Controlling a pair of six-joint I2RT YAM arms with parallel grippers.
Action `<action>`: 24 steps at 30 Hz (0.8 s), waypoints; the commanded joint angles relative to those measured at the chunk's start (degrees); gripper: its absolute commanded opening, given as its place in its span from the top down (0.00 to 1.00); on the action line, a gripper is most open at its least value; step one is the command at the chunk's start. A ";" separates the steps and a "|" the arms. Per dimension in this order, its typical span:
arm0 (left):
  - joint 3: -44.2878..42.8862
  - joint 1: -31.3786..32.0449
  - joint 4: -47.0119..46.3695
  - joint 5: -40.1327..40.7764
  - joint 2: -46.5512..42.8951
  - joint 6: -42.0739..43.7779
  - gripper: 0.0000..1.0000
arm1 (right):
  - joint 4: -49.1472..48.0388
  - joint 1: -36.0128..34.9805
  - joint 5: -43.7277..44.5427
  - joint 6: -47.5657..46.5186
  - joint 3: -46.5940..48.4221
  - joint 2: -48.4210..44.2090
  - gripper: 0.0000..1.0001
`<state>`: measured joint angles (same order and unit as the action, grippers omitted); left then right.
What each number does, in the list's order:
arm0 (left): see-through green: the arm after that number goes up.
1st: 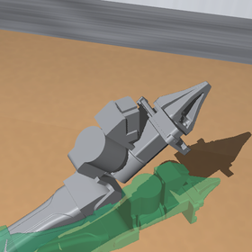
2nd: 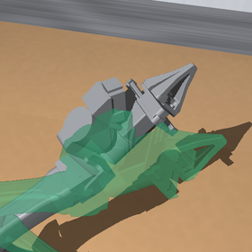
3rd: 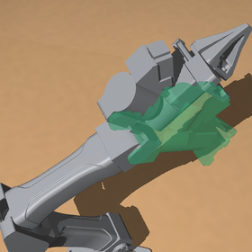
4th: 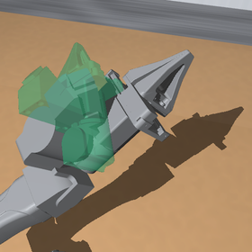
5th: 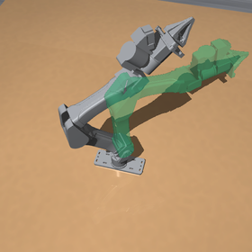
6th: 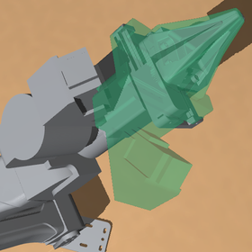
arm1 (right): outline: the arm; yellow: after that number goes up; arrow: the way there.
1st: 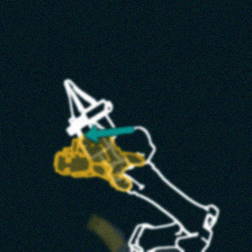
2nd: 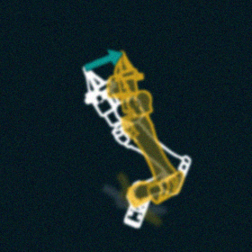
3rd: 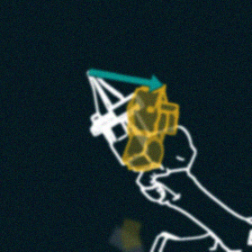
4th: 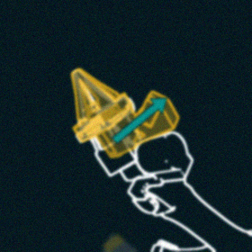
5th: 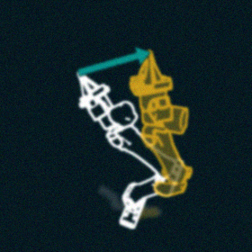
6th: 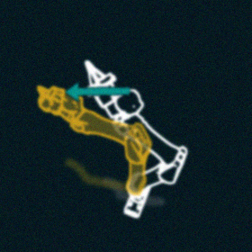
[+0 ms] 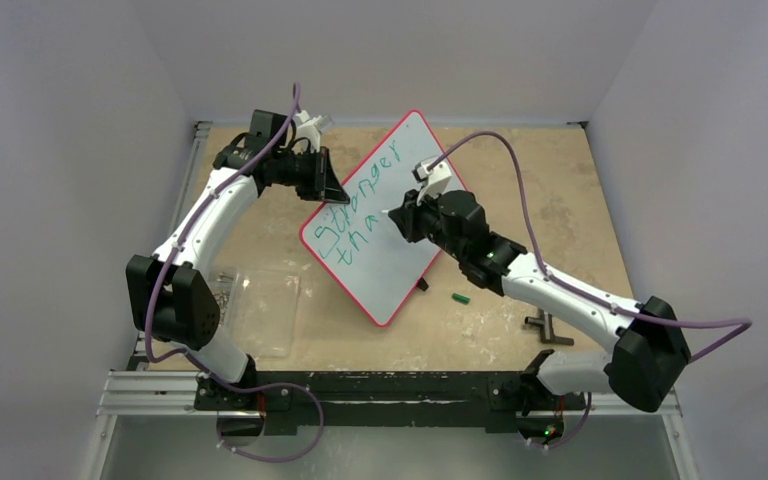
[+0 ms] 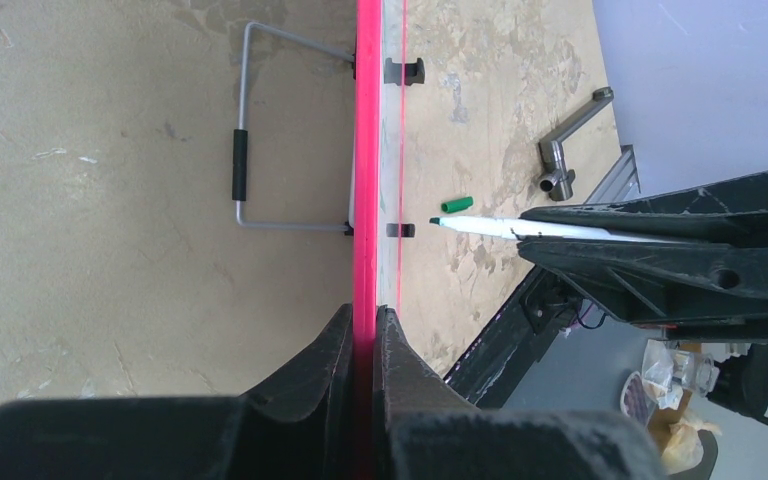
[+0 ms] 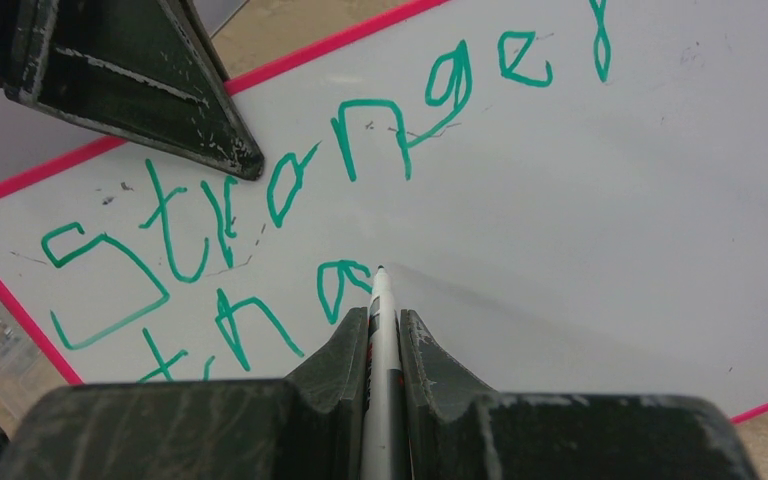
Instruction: Write a sentence on the whiteboard
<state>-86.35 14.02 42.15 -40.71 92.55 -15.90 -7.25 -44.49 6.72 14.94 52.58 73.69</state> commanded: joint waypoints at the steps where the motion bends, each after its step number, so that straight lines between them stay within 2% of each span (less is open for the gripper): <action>1: -0.40 -0.20 -1.86 1.67 -3.12 -0.11 1.00 | -1.59 0.90 1.01 -1.05 4.02 0.03 1.00; 24: -0.42 -0.15 -1.89 1.53 -3.14 -0.13 1.00 | -4.22 2.24 -3.07 -0.04 6.62 5.79 1.00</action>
<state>-86.35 14.02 42.17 -40.71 92.55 -15.90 -8.43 -42.68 4.71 14.76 56.47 79.22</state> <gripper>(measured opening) 0.045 0.092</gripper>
